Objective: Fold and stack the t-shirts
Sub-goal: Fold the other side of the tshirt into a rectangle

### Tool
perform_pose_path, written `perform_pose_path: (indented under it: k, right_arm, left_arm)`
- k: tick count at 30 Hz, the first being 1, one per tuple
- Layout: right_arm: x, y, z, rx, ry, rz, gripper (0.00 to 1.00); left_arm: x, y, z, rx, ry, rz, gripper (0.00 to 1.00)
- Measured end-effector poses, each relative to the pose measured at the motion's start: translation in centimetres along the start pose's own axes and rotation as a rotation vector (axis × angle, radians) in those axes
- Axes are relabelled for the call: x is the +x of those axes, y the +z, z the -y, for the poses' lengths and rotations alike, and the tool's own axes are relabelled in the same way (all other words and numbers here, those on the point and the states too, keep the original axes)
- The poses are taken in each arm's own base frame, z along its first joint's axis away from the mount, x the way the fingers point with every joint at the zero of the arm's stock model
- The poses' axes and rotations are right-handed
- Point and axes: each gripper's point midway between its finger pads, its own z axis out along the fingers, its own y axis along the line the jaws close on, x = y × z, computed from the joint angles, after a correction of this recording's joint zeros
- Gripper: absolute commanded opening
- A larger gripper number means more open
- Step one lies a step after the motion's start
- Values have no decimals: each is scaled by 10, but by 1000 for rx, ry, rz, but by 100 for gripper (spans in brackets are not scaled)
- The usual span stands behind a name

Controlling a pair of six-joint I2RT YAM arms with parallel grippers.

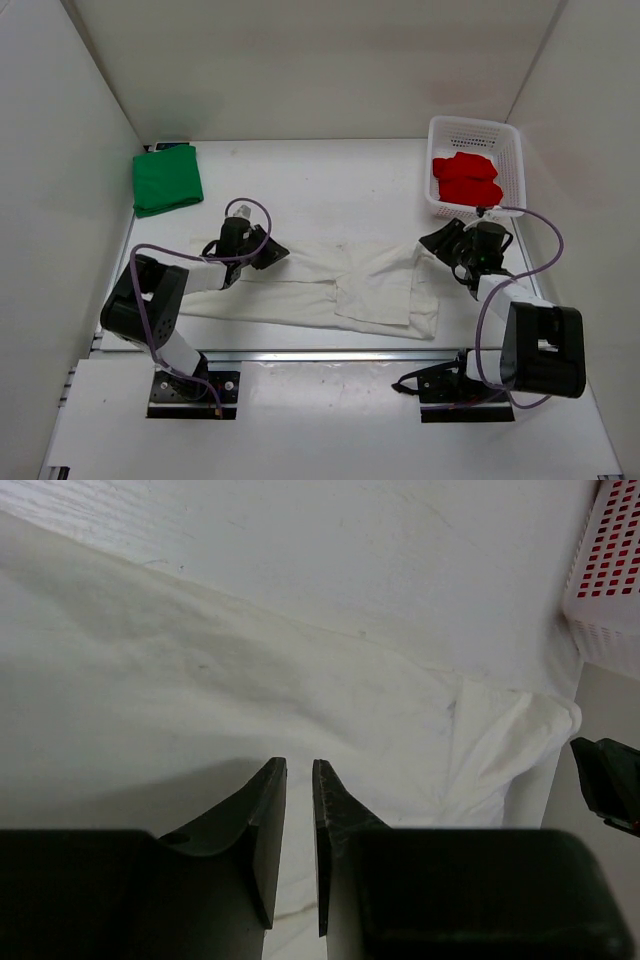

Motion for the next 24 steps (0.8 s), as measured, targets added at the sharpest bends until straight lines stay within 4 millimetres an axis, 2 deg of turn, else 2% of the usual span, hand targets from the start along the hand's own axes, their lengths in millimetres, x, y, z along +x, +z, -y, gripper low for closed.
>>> perform_pose_path:
  k: [5,12,15,20,23,24]
  right_arm:
    - [12,7,13,8,23,-35,36]
    - [25,17,14,-54,45,-88,36]
    - [26,20,16,-74,57,-94,26]
    - [22,21,12,-98,49,-81,17]
    - [25,15,16,-82,53,-65,11]
    - [27,13,18,-73,54,-60,5]
  left_arm:
    - [3,13,0,8,-26,-30,27]
    - [-6,18,-8,15,-76,-21,27]
    - [-7,18,-7,17,-75,-15,27]
    - [-10,18,-10,13,-82,-10,26]
    - [-16,20,-21,-8,-107,2,25]
    - [-19,20,-26,-17,-118,7,25]
